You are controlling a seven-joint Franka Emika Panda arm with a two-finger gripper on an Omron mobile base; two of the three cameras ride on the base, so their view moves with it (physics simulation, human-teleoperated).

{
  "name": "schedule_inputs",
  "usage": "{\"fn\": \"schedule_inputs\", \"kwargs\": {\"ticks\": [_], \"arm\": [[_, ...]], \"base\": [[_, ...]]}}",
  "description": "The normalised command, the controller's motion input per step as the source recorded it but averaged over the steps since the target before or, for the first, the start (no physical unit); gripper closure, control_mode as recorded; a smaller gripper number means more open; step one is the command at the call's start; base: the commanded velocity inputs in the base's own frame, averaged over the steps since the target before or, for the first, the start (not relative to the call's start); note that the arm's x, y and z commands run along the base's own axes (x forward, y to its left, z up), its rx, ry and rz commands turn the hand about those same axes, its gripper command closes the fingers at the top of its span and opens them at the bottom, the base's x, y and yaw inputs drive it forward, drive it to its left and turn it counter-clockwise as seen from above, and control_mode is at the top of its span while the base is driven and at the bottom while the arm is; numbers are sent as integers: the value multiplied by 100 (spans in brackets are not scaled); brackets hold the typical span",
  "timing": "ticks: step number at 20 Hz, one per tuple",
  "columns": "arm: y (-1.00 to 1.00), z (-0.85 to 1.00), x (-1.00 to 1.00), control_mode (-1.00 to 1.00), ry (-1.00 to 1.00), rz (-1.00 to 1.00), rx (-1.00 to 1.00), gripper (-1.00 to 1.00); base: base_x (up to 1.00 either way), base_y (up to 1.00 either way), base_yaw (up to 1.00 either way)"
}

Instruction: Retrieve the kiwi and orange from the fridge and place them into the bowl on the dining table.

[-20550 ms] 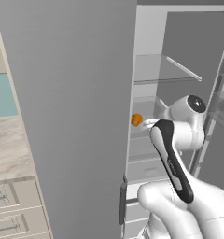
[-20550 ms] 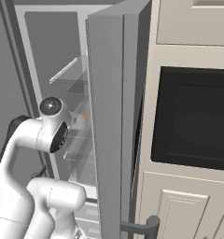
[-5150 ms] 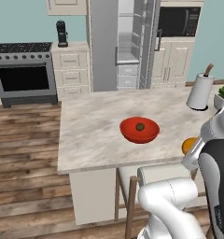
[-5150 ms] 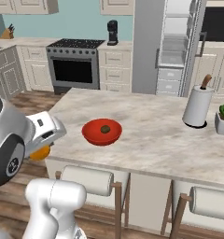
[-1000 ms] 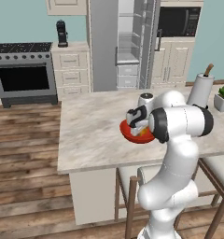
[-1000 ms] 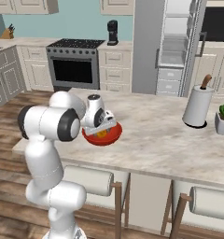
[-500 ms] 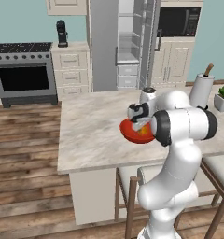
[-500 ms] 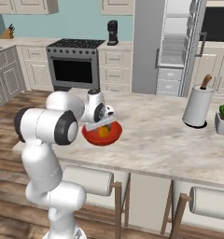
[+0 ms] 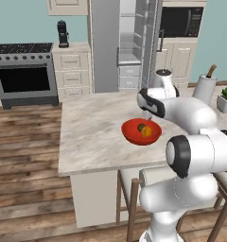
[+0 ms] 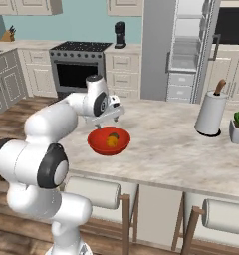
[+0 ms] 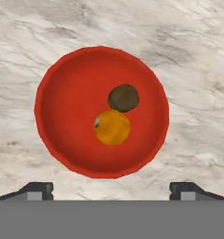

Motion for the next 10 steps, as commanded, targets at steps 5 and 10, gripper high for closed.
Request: {"fn": "schedule_inputs", "kwargs": {"ticks": [5, 10], "arm": [[-16, 100, -100, -100, -13, 0, -1, -100], [-30, 98, -100, -100, -6, 0, 0, -100]], "base": [[0, 0, 0], [0, 0, 0]]}}
